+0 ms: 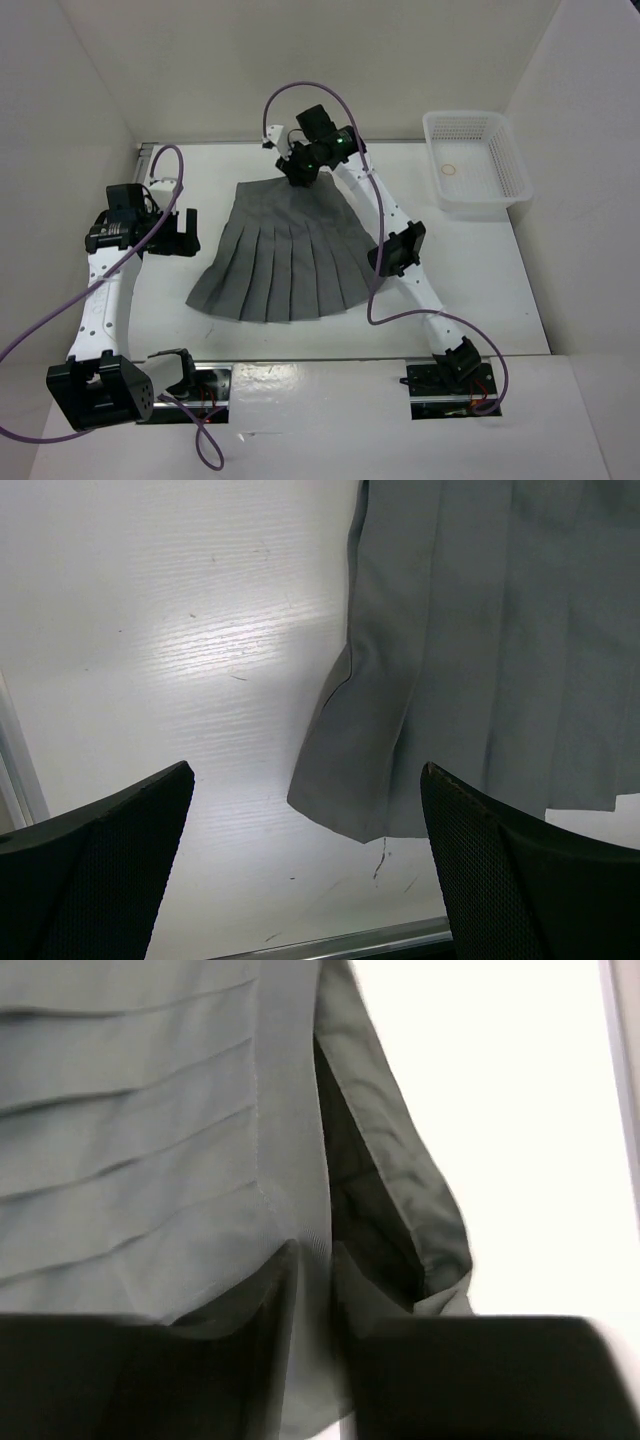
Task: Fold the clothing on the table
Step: Flatten the skirt out
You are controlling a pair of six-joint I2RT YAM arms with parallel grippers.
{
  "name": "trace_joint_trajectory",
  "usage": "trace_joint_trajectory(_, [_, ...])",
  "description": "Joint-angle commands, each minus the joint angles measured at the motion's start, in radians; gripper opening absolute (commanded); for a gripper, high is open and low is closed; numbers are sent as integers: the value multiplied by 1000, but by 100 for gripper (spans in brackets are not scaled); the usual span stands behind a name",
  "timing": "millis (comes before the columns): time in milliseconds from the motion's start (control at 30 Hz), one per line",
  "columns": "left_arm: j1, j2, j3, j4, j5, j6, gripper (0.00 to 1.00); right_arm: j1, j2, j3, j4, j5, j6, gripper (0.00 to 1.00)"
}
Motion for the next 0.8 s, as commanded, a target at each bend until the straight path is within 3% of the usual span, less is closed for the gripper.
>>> trace_joint_trajectory(0, [5,1,-7,27,21,25,100,12,41,22,114,128,73,66])
trace_joint_trajectory(33, [5,1,-7,27,21,25,100,12,55,22,138,167,103,91])
trace_joint_trajectory(200, [5,-10,-16,27,12,16,100,-35,69,22,321,476,286,94])
trace_joint_trajectory(267, [5,-10,-16,27,1,16,100,-67,46,22,307,489,286,94])
trace_joint_trajectory(467, [5,38,-7,47,32,7,100,-179,-54,12,44,200,243,95])
trace_joint_trajectory(600, [5,119,54,58,75,7,100,-266,-141,-228,-44,-132,202,95])
trace_joint_trajectory(767, [-7,237,145,104,115,-3,100,-383,-295,-609,0,-435,192,95])
